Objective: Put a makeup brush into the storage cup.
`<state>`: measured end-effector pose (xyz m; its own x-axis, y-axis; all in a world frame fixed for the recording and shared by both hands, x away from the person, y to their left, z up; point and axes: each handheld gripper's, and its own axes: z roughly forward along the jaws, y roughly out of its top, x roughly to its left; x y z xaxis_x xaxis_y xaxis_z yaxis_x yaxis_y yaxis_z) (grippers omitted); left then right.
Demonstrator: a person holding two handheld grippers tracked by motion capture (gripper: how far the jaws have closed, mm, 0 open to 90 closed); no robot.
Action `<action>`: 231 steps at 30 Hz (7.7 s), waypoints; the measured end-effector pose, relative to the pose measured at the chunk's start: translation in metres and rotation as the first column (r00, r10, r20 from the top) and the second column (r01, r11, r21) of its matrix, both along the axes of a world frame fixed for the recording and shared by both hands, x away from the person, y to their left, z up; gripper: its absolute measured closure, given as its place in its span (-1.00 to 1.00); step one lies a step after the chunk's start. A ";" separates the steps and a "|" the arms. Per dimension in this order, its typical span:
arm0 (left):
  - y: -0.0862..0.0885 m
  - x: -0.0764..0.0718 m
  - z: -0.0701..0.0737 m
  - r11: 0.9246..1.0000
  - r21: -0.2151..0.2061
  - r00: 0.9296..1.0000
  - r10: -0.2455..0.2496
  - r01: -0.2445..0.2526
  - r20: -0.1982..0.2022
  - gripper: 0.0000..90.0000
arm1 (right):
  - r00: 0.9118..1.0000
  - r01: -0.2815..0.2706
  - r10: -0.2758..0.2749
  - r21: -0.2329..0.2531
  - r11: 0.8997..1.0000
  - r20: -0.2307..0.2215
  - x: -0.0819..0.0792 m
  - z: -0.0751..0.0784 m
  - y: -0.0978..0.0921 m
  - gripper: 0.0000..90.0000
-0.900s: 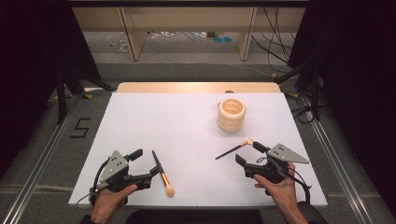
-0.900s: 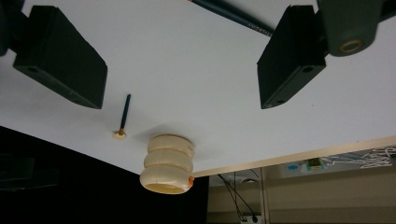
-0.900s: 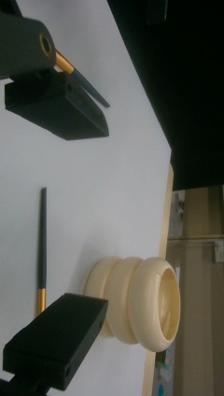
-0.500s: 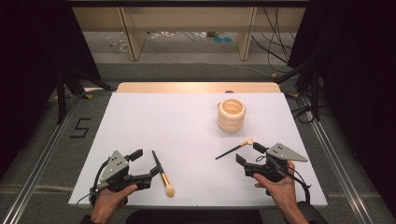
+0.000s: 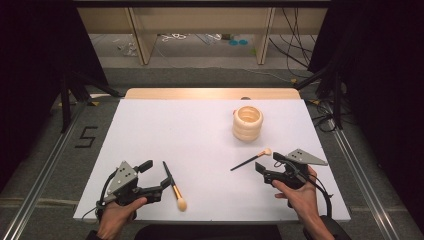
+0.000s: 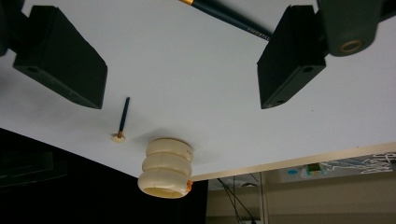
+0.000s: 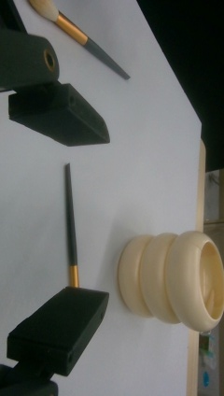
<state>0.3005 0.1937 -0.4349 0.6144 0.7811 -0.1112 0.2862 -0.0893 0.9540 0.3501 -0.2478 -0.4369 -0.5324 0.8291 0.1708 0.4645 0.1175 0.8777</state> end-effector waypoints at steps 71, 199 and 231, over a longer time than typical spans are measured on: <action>0.002 0.002 -0.001 1.000 -0.003 1.000 0.011 -0.011 -0.026 -0.65 | 0.758 -0.652 0.434 -0.538 0.535 -0.487 0.129 0.003 0.054 -0.15; -0.006 0.009 -0.004 0.994 0.001 0.982 -0.107 0.109 -0.154 -0.62 | 0.608 -0.734 0.573 -0.664 0.142 -0.550 0.078 0.029 0.110 0.85; -0.043 0.028 0.007 0.946 0.053 0.897 -0.286 0.321 -0.339 -0.48 | 0.496 -0.741 0.687 -0.672 0.015 -0.531 0.025 0.039 0.138 0.85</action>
<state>0.3284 0.1503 -0.4283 0.7676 0.5806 -0.2714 0.5191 -0.3149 0.7946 0.3754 -0.1097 -0.3983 -0.9555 -0.2289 -0.1860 -0.2544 0.9587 0.1270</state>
